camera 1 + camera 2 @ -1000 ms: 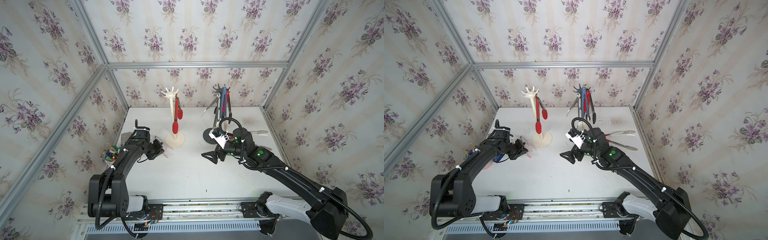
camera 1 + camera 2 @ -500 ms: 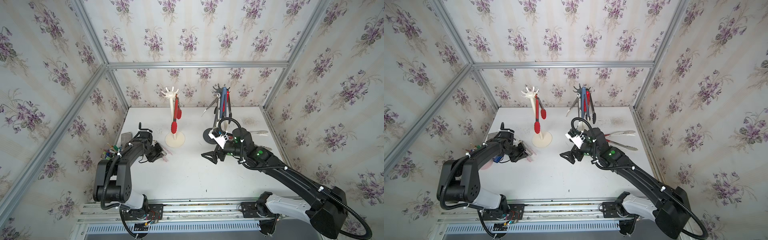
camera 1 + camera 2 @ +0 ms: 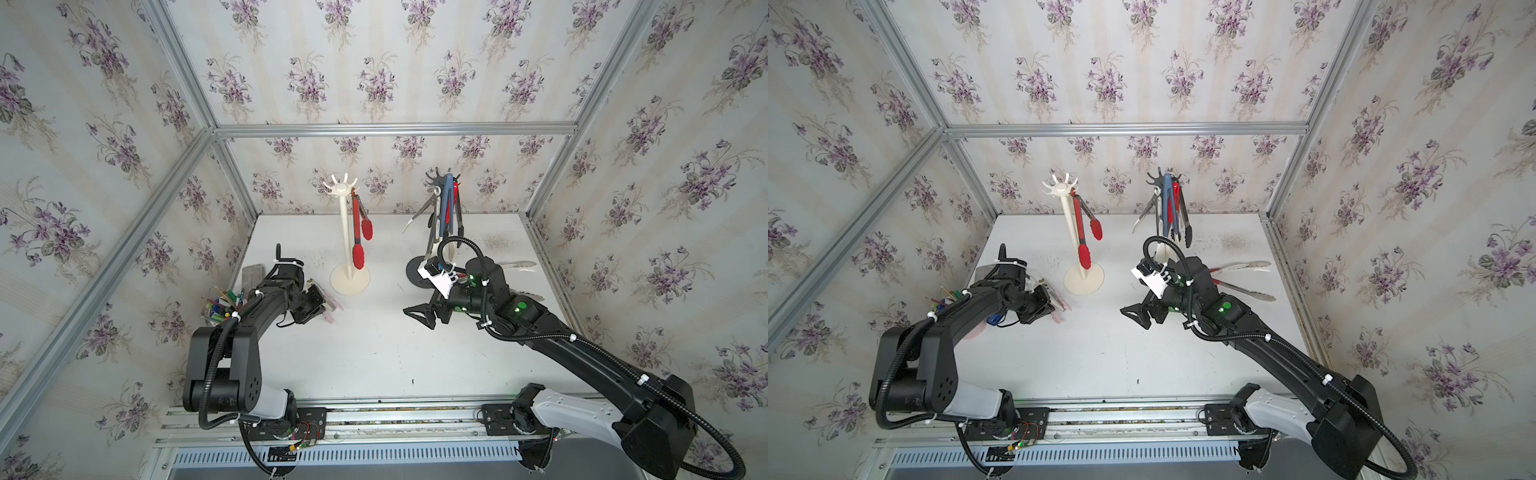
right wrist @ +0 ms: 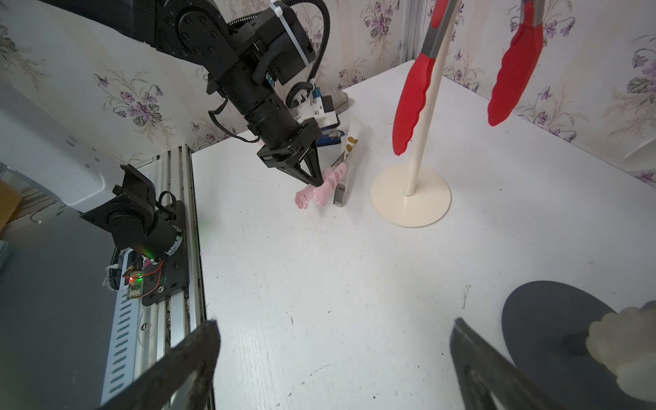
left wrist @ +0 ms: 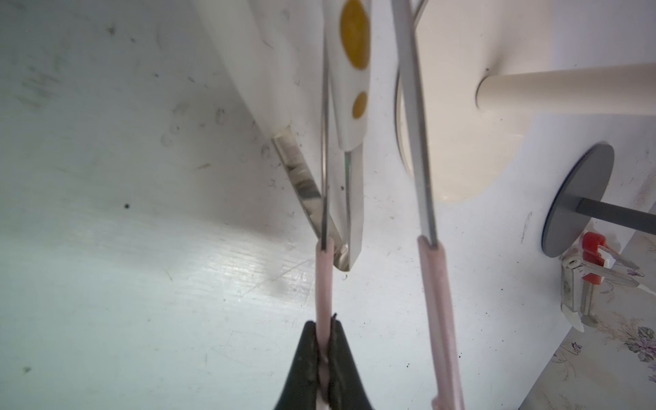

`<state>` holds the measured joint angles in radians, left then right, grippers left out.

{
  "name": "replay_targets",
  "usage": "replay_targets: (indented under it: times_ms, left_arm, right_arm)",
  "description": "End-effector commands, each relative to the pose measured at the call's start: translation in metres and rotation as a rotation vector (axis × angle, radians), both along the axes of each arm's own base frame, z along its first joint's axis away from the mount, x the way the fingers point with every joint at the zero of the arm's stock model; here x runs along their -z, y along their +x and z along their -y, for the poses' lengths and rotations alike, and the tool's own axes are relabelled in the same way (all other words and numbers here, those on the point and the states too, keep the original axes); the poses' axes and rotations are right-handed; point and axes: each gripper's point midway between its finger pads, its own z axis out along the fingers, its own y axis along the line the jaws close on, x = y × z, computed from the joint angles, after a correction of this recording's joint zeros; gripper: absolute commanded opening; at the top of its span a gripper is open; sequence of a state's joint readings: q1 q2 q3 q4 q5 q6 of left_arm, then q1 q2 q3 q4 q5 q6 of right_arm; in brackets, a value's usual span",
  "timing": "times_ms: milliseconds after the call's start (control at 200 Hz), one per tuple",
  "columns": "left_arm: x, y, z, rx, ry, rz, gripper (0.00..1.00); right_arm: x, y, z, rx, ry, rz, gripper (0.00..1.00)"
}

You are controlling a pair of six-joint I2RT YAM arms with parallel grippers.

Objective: Hang food tongs on kitchen utensil racks
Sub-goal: Pick up the food tongs from the center of the board, then hang the food tongs on the rack.

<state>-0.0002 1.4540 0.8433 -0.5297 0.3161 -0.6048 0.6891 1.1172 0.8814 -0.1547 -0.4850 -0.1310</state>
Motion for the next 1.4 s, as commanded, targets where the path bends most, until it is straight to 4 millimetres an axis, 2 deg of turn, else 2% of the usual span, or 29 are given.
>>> replay_targets:
  times_ms: [0, 360, 530, 799, 1394]
  left_arm:
    - [-0.01, 0.001, -0.002, 0.017, 0.044, 0.024, 0.0]
    - [-0.086, 0.005, -0.001, 0.049, 0.103, 0.195, 0.0]
    - [-0.113, 0.004, 0.0, 0.049, 0.1, 0.246, 0.0]
    - [-0.125, 0.0, -0.004, 0.108, 0.157, 0.283, 0.0]
    - [-0.196, -0.002, -0.01, 0.29, 0.351, 0.583, 0.0]
  right_arm:
    - [-0.006, 0.0, -0.001, -0.004, 0.012, 0.025, 1.0]
    - [-0.005, 0.001, -0.003, -0.015, 0.008, 0.022, 1.0]
    - [-0.006, 0.001, -0.004, -0.017, 0.01, 0.022, 1.0]
    - [-0.006, 0.001, -0.004, -0.019, 0.012, 0.023, 1.0]
    - [-0.007, 0.002, -0.004, -0.018, 0.008, 0.035, 1.0]
